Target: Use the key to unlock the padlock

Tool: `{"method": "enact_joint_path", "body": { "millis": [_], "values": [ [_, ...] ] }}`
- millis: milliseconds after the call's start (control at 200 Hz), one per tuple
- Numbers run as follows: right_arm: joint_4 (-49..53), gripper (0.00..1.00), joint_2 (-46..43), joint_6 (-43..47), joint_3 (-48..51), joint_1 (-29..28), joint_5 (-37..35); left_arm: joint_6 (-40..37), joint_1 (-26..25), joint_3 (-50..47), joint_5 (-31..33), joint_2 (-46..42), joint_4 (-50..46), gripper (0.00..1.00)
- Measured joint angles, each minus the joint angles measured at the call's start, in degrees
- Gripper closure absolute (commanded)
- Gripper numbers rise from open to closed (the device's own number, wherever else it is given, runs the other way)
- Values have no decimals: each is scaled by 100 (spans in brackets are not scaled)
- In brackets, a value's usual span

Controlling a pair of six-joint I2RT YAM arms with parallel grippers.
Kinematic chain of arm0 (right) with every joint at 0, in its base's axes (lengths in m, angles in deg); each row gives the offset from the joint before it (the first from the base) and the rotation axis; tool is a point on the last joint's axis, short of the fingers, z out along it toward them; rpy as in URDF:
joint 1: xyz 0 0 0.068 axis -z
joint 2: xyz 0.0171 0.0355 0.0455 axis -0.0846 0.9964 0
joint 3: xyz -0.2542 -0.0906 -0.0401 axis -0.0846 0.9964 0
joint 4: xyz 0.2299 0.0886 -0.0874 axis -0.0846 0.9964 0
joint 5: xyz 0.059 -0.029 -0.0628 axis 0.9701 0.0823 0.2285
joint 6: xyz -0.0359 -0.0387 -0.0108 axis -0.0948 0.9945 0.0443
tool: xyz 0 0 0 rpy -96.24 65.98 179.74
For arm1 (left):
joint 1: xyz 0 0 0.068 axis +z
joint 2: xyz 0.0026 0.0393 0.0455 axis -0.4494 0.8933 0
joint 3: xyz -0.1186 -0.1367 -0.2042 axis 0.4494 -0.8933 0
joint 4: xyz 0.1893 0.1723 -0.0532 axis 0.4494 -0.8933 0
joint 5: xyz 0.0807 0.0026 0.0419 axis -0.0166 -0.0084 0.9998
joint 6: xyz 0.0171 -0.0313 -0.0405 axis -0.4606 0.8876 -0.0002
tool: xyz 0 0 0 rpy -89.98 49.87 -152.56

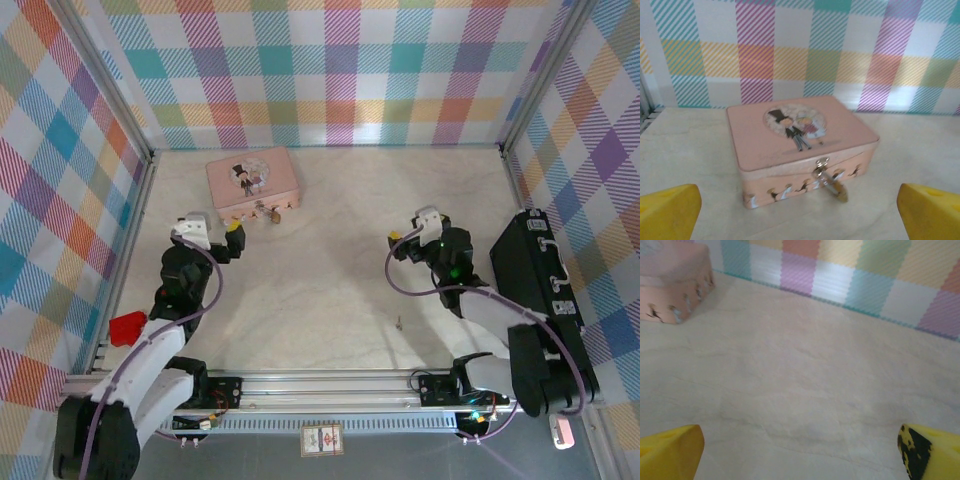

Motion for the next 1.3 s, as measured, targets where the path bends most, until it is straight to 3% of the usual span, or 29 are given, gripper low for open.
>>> {"method": "enact_joint_path", "body": {
  "millis": [160, 325, 485, 570, 890, 1155, 1295],
  "values": [
    [1228, 1, -938, -415, -597, -125, 483, 815, -4, 518, 2, -859, -1366, 0],
    [2516, 1, -1784, -1438, -1486, -131, 953, 1991, -4, 1318, 656, -1202, -3318, 0],
    [3838, 1, -2286, -2767, -2039, -133, 863, 2927, -4, 1980, 1231, -1189, -5104, 0],
    [4503, 1, -2492, -3383, -2046, -131, 693, 3115, -4, 1956, 1241, -1228, -5628, 0],
    [6260, 1, -2382, -4190, -2076, -372, 894, 3047, -166, 1113, -404, -975, -5440, 0],
    [7333, 5, -2197, -4846, -2013, -1408, 503, 2717, -1600, 761, -579, -538, -4874, 0],
    [7628, 12, -2267, -5388, -1582, -1792, 321, 2472, -2046, 407, -562, -590, -4457, 0]
  ]
}}
